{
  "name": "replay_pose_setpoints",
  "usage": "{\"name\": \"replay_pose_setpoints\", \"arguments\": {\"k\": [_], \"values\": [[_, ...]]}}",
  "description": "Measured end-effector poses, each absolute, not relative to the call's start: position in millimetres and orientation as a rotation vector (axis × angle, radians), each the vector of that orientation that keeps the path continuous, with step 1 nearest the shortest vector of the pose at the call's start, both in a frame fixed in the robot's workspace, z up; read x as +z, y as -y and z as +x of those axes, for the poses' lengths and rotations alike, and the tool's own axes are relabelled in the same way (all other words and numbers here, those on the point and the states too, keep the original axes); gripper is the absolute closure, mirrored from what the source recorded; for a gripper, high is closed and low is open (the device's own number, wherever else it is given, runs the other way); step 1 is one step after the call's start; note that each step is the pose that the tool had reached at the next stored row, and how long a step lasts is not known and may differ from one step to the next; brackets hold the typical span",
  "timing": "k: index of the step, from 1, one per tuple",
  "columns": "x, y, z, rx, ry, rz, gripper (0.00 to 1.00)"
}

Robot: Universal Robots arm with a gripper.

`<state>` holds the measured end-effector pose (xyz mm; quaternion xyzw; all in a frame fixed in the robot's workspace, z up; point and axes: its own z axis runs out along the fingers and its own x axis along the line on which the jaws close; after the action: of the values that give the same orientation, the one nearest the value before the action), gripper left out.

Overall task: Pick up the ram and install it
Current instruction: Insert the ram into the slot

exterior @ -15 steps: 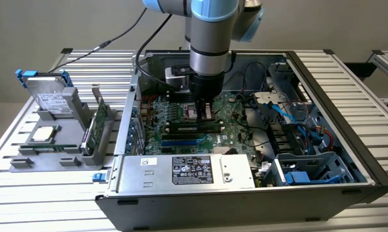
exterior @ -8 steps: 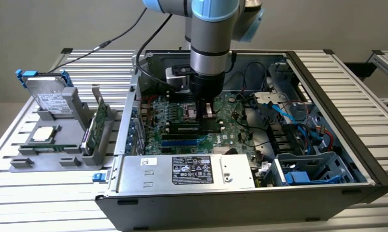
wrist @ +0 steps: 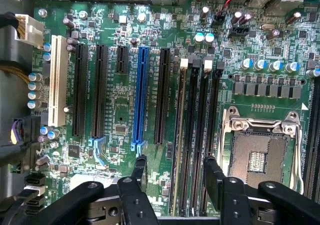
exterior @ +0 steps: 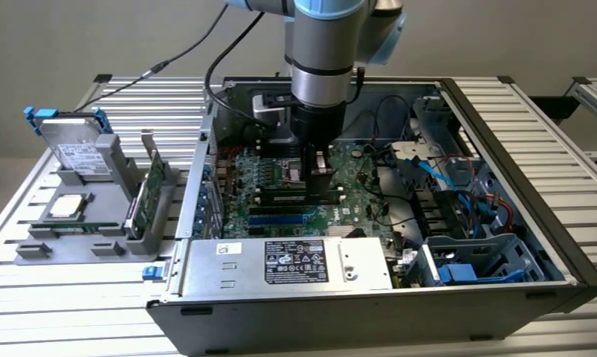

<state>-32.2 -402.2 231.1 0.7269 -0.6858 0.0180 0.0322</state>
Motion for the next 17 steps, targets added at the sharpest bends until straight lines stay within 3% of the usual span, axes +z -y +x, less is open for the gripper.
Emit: {"name": "replay_pose_setpoints", "arguments": {"k": [8,11,12,14,15,17], "values": [[242.8,401.9,-36.1,0.05,2.109,2.236,0.42],[242.9,401.9,-36.1,0.049,2.109,2.236,0.58],[242.9,401.9,-36.1,0.049,2.109,2.235,0.58],[243.0,401.9,-36.1,0.049,2.108,2.235,0.7],[243.0,401.9,-36.1,0.049,2.108,2.235,0.7],[243.0,401.9,-36.1,0.049,2.108,2.235,0.82]]}}
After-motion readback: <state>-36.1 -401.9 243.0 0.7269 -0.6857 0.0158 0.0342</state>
